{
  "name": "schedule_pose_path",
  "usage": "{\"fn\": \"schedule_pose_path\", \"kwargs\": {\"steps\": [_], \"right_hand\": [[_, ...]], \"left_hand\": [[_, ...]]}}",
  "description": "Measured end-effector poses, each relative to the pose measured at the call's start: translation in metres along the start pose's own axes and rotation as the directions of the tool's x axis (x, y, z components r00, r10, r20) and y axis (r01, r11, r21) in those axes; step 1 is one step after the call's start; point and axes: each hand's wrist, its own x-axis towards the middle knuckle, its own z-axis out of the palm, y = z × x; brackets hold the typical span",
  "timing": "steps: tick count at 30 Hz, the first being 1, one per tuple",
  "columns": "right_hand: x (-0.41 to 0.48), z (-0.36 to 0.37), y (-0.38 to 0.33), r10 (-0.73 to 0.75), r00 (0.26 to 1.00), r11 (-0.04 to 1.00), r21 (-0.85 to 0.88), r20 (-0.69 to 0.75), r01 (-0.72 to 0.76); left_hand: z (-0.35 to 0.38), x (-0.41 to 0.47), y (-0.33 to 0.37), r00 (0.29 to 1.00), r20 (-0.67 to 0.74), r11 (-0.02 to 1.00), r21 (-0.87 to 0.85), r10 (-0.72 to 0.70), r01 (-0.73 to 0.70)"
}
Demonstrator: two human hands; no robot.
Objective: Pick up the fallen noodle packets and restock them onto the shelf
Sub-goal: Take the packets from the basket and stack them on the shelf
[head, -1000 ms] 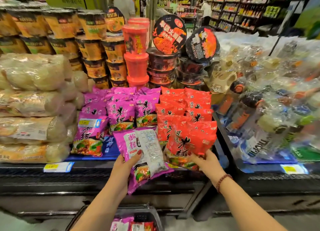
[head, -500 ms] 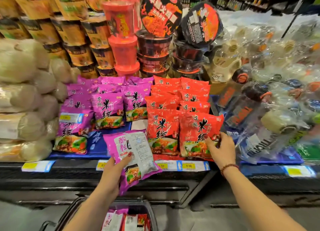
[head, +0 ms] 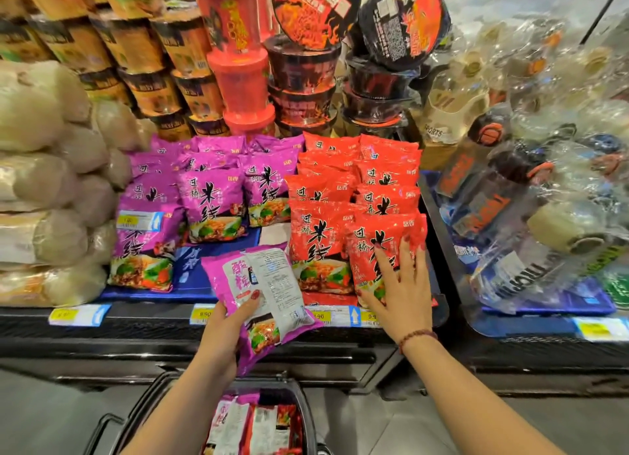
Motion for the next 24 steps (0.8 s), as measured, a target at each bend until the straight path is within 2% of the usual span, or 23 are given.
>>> {"fn": "schedule_pose_path", "kwargs": {"steps": [4, 7, 13, 16, 18, 19, 20, 21, 22, 24], "right_hand": [[0.000, 0.006, -0.022, 0.130, 0.991, 0.988, 0.082, 0.008, -0.130], [-0.012, 0.006, -0.017, 0.137, 0.990, 0.979, 0.144, 0.045, -0.142], [-0.017, -0.002, -0.008, 0.108, 0.982, 0.992, 0.042, 0.153, -0.116], [-0.021, -0.018, -0.025, 0.141, 0.987, 0.990, -0.039, 0.081, -0.139], [-0.030, -0.036, -0.047, 0.061, 0.998, 0.996, 0.072, -0.032, -0.058], [-0.033, -0.045, -0.063, 0.003, 0.998, 0.980, 0.197, -0.067, 0.011], [-0.034, -0.054, -0.083, -0.031, 0.999, 0.927, 0.372, -0.033, 0.041], [-0.033, -0.065, -0.104, -0.044, 0.993, 0.824, 0.566, 0.106, -0.023], [-0.031, -0.075, -0.125, -0.063, 0.956, 0.679, 0.714, 0.288, -0.170], [-0.025, -0.085, -0.155, -0.106, 0.822, 0.319, 0.803, 0.559, -0.504]], "left_hand": [[-0.001, 0.001, -0.001, 1.000, -0.007, 1.000, -0.001, -0.005, 0.005], [-0.002, 0.001, -0.002, 1.000, 0.009, 1.000, 0.006, -0.004, 0.004], [-0.003, -0.008, -0.002, 0.998, 0.053, 0.999, 0.017, 0.042, -0.043], [-0.007, -0.014, 0.001, 0.996, 0.075, 0.999, 0.002, 0.049, -0.049], [-0.009, -0.019, 0.003, 0.992, 0.081, 0.995, 0.018, 0.101, -0.102], [-0.008, -0.021, 0.004, 0.987, 0.066, 0.989, 0.029, 0.145, -0.147], [-0.006, -0.024, 0.005, 0.979, 0.042, 0.978, 0.048, 0.201, -0.202], [-0.004, -0.027, 0.006, 0.964, 0.018, 0.960, 0.081, 0.267, -0.268], [0.000, -0.029, 0.007, 0.941, -0.008, 0.934, 0.128, 0.338, -0.335], [0.005, -0.033, 0.009, 0.878, -0.053, 0.858, 0.251, 0.475, -0.449]]}}
